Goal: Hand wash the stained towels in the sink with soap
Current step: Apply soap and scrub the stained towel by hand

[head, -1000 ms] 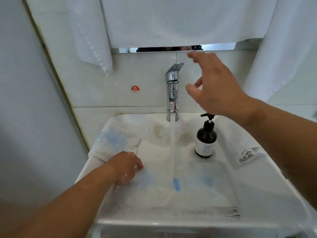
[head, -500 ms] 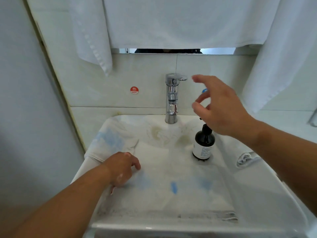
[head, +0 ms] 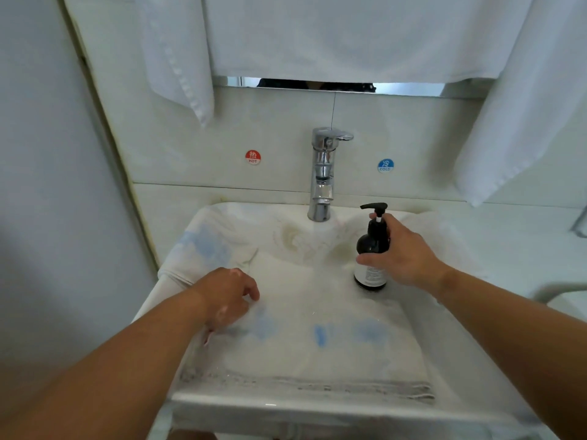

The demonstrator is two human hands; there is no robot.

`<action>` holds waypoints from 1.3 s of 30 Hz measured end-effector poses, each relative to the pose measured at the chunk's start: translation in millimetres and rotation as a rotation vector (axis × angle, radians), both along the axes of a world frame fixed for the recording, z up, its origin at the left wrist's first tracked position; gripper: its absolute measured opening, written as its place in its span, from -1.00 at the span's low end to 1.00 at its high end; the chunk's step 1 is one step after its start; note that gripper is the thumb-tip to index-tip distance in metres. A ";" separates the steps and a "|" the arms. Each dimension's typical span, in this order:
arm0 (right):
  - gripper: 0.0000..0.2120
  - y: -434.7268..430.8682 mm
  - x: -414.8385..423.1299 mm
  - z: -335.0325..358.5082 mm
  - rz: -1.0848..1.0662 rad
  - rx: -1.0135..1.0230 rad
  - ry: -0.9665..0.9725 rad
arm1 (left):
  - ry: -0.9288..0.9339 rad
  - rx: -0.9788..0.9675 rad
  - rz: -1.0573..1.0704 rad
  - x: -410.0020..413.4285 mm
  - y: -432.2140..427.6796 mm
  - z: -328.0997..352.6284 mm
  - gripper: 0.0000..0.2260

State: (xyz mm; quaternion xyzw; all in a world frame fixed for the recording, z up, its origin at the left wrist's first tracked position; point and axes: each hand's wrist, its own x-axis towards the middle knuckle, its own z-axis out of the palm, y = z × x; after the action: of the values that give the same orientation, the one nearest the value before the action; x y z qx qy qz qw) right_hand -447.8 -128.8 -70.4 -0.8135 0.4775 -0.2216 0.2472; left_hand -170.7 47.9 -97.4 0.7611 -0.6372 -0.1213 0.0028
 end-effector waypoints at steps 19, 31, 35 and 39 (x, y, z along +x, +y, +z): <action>0.21 100.4 67.6 14.8 0.621 -0.080 0.402 | 0.050 -0.060 0.149 -4.9 3.6 16.3 -0.60; -0.06 112.7 74.8 7.0 0.685 -0.090 0.531 | 0.150 -0.101 0.172 -0.2 3.9 14.6 -0.85; -0.17 112.8 76.5 8.9 0.714 -0.073 0.516 | 0.204 -0.114 0.177 1.7 4.7 11.2 -0.83; -0.13 111.0 75.7 9.4 0.712 -0.093 0.509 | 0.208 -0.107 0.156 2.7 4.0 10.6 -0.83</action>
State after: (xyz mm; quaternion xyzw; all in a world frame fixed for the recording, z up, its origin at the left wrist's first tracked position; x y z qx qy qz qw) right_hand -372.1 -17.9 -61.0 -0.9662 0.2028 0.0634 0.1460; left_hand -168.0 52.0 -86.8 0.7905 -0.5777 -0.1648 0.1190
